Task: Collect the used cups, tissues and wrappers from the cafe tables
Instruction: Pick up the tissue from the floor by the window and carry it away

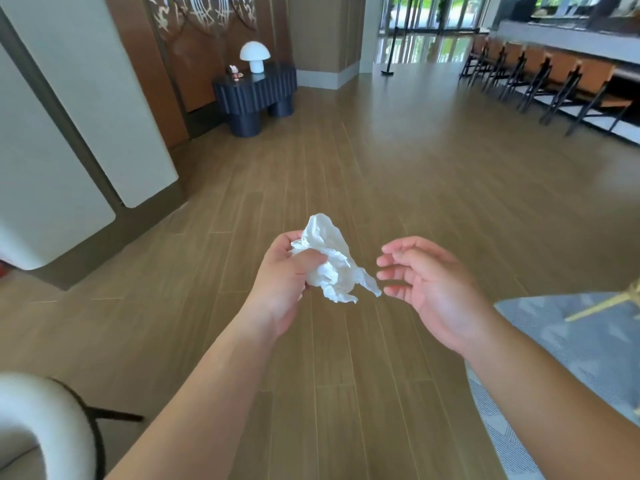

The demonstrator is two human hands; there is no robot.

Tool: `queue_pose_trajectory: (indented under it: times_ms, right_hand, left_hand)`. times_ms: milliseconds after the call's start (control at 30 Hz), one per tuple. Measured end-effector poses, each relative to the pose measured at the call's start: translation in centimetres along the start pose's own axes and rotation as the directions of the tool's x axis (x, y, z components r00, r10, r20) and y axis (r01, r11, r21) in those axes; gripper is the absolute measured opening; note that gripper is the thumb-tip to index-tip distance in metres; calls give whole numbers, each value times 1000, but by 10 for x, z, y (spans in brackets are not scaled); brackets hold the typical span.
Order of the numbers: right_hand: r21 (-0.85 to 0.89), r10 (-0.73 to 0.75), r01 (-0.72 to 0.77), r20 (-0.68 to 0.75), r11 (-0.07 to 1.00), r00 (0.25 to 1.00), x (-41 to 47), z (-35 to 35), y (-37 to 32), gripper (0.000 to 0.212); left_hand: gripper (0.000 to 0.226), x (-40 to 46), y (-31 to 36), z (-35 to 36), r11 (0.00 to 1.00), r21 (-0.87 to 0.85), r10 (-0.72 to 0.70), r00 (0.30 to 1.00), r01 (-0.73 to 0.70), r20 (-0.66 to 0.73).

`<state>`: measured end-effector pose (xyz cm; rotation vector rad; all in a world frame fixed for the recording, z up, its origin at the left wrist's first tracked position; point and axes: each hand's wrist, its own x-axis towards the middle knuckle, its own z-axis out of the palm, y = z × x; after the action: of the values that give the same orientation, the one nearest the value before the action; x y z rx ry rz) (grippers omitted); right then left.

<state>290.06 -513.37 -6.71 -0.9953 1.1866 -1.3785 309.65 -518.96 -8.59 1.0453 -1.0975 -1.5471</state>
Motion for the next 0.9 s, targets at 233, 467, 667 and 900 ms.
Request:
queue_pose_trajectory:
  times_ms: [233, 467, 667, 900]
  right_hand:
    - [-5, 31, -31, 147, 1000, 989, 96, 57, 14, 14]
    - [5, 93, -97, 228, 995, 969, 227, 111, 48, 21]
    - [72, 128, -152, 263, 986, 956, 354, 148, 51, 18]
    - [87, 106, -137, 295, 987, 950, 462, 183, 38, 15]
  left_hand:
    - [47, 66, 11, -57, 1000, -7, 1, 993, -1, -119]
    - [45, 180, 34, -102, 999, 37, 21, 979, -14, -201]
    - [50, 288, 70, -135, 994, 106, 14, 960, 16, -280]
    - [46, 377, 103, -166, 993, 108, 69, 950, -37, -305]
